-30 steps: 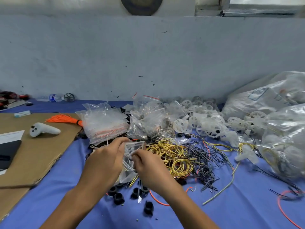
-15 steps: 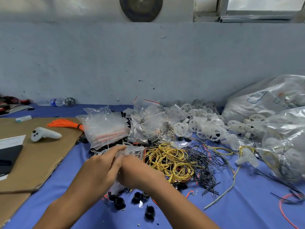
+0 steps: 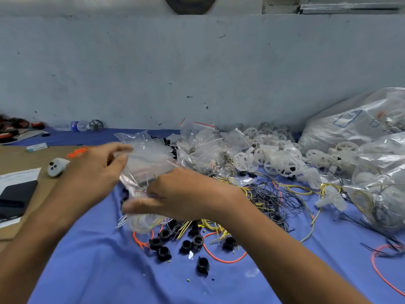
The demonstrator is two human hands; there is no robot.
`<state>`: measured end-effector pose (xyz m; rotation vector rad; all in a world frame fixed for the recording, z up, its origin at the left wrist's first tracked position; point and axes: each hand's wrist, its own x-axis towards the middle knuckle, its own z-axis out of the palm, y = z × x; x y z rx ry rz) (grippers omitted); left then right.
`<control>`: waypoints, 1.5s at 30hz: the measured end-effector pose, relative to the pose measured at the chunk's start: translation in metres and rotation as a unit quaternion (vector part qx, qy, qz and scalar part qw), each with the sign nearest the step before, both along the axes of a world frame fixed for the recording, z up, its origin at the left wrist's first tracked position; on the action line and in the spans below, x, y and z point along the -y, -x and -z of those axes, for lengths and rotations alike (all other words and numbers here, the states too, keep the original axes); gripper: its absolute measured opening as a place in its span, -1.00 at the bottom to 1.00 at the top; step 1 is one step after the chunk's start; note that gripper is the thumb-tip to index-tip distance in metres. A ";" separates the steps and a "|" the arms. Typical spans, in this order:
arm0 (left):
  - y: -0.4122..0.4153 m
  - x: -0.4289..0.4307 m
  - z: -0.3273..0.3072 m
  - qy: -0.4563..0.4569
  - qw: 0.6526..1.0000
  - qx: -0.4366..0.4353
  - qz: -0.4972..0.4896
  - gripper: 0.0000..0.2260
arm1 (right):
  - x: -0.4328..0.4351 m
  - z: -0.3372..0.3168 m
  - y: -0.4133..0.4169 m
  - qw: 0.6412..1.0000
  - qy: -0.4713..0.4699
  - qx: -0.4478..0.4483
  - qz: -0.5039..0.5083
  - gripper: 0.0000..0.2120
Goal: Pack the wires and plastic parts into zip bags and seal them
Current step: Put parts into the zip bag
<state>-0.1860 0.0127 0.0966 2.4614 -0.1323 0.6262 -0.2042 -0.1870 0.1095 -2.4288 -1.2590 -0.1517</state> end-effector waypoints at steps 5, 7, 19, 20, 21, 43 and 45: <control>-0.001 -0.012 -0.021 0.002 1.000 0.023 -0.014 -0.88 | -0.003 0.018 0.005 0.969 0.060 0.240 0.015 -0.79; 0.000 -0.012 -0.024 0.023 0.999 0.024 -0.024 -0.85 | 0.009 0.020 0.006 0.982 -0.116 0.152 0.006 -0.78; -0.005 0.014 -0.018 0.028 0.982 0.176 -0.059 -0.85 | 0.221 0.131 -0.105 0.849 0.168 -0.082 0.493 -0.78; -0.005 0.016 -0.017 0.014 0.979 0.192 -0.060 -0.84 | 0.229 0.142 -0.106 0.844 0.191 -0.100 0.492 -0.79; -0.006 0.017 -0.016 -0.002 0.974 0.216 -0.065 -0.83 | 0.234 0.150 -0.108 0.843 0.200 -0.106 0.488 -0.78; -0.005 0.039 0.043 -0.030 0.995 0.087 0.038 -0.94 | 0.213 0.061 -0.088 0.739 -0.544 -0.238 0.318 -0.81; -0.006 0.043 0.044 -0.020 0.996 0.072 0.040 -0.91 | 0.196 0.053 -0.075 0.749 -0.549 -0.290 0.233 -0.80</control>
